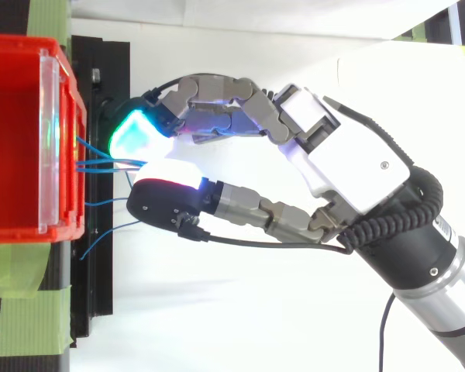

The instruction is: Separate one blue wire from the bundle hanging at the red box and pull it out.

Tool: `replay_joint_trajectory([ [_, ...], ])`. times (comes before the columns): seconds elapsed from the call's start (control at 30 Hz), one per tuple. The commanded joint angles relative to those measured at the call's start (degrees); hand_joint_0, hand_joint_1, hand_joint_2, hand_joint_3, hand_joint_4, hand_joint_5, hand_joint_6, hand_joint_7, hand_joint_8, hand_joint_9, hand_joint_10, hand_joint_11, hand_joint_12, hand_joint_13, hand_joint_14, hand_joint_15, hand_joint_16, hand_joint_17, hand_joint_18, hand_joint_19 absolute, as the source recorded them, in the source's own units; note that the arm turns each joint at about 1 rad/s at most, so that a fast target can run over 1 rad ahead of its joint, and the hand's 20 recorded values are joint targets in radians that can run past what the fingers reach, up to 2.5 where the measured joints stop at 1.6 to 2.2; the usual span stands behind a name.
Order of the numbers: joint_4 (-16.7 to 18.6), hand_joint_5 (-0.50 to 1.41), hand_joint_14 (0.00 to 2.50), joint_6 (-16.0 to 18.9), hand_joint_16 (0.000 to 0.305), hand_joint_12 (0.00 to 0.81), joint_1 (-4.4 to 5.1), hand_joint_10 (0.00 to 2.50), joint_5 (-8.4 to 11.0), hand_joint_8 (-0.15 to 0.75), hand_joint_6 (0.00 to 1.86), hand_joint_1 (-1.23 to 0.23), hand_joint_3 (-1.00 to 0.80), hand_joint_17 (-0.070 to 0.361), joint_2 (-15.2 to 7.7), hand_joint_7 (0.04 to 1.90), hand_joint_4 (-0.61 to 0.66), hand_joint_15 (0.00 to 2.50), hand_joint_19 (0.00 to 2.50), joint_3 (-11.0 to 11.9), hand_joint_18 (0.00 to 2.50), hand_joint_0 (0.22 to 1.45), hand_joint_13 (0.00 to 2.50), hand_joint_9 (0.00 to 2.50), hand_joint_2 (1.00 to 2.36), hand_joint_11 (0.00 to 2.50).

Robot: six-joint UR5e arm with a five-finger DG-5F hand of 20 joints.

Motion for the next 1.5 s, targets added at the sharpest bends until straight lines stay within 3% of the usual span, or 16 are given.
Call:
replay_joint_trajectory([
  [0.0,-0.2,-0.15,0.01,0.9,0.057,0.472,-0.07,0.01,0.01,0.436,0.85,-0.76,0.02,0.128,0.0,0.83,0.08,0.36,0.27,0.0,0.92,0.61,0.83,0.95,1.01,0.41],
  [0.73,-6.5,-0.14,0.01,6.6,0.053,0.494,0.28,0.01,0.01,0.498,0.85,-0.75,0.04,0.118,1.0,0.85,0.10,0.40,0.23,0.1,0.95,0.61,1.05,1.14,1.01,0.47],
  [0.97,-9.8,-0.14,0.01,12.4,0.053,0.496,0.46,0.01,-0.25,0.494,0.85,-0.75,0.03,0.120,1.0,0.85,0.10,0.40,0.24,0.1,0.94,0.61,1.02,1.15,1.01,0.48],
  [1.17,-13.4,-0.15,0.01,19.5,0.054,0.494,0.63,0.02,-0.25,0.483,0.85,-0.75,0.03,0.121,1.0,0.85,0.10,0.41,0.24,0.1,0.93,0.61,1.01,1.15,1.01,0.51],
  [1.47,-17.7,-0.15,0.01,23.6,0.053,0.491,0.99,0.02,-0.07,0.482,0.85,-0.75,0.03,0.120,1.0,0.85,0.10,0.41,0.25,0.1,0.93,0.61,1.01,1.17,1.01,0.54],
])
